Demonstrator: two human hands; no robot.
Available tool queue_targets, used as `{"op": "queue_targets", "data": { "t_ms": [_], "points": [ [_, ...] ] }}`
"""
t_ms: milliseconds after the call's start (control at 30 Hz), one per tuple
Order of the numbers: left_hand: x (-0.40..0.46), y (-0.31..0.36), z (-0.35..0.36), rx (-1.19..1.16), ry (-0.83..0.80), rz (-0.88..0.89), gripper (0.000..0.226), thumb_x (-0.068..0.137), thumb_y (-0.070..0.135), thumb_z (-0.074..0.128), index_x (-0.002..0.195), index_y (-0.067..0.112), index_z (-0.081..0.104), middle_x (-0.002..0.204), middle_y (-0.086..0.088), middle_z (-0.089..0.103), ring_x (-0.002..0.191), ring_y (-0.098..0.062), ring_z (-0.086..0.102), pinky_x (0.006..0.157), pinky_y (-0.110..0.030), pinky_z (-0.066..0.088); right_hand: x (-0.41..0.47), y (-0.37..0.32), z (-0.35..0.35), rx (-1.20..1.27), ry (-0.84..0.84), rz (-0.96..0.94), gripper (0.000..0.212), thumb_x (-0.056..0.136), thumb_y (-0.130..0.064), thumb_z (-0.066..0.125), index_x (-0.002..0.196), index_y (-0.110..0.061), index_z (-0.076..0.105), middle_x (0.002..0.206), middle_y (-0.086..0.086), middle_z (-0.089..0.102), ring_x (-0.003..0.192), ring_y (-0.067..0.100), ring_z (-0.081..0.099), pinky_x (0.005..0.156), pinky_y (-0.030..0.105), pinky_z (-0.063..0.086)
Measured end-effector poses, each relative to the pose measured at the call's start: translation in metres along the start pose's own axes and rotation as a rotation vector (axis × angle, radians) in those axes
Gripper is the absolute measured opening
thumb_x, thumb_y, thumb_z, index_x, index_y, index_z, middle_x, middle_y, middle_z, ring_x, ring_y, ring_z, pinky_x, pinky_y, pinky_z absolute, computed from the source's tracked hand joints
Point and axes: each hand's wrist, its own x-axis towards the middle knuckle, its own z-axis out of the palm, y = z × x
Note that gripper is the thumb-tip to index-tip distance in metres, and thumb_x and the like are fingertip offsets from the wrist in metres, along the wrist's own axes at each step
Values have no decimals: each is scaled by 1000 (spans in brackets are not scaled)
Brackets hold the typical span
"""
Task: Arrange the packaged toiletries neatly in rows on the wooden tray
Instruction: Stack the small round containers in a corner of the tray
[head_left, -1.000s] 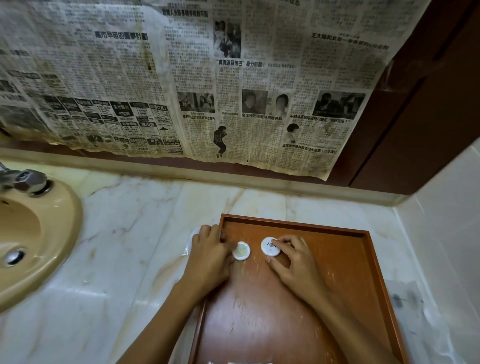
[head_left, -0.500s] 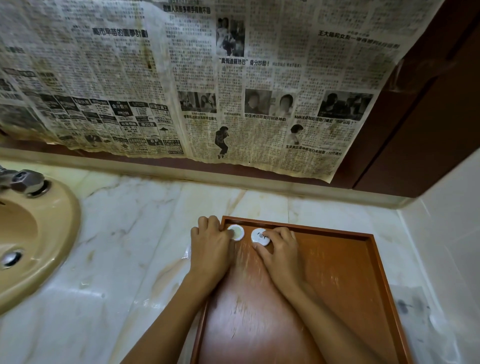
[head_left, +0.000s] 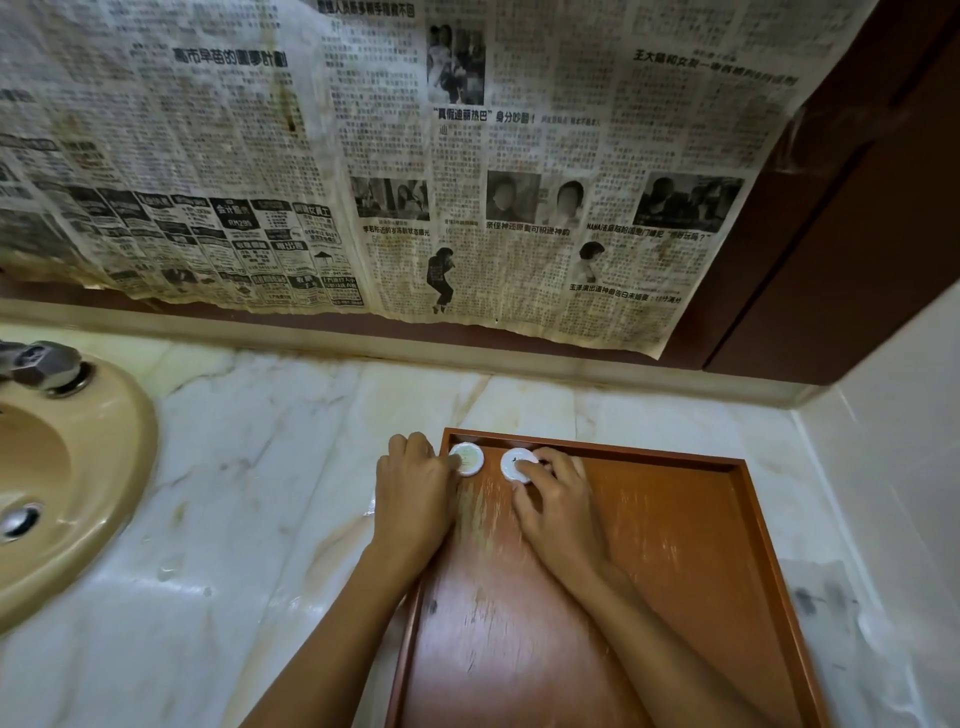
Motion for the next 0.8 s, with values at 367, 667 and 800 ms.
{"op": "queue_targets", "data": {
  "t_ms": [367,667,800],
  "points": [
    [0,2,1,-113,59,1,20,91,33,60,99,23,76,85,-5,51,86,-27,46,70,-38,41,2,1,0,128,16,119,31,86,-25,71,114,-17,62,108,-7,59,100,8,49,82,21,40],
    [0,1,1,-99,47,-21,19,93,29,58,100,25,75,84,-4,49,84,-26,44,69,-36,39,2,-2,-5,181,14,110,24,83,-17,72,104,-16,60,101,-11,55,94,10,54,78,23,45],
    [0,1,0,-110,45,-25,20,93,32,58,100,25,75,85,-5,50,85,-26,44,70,-37,39,2,-2,-5,183,17,102,24,83,-17,72,104,-15,61,101,-10,56,94,10,54,79,26,46]
  ]
}}
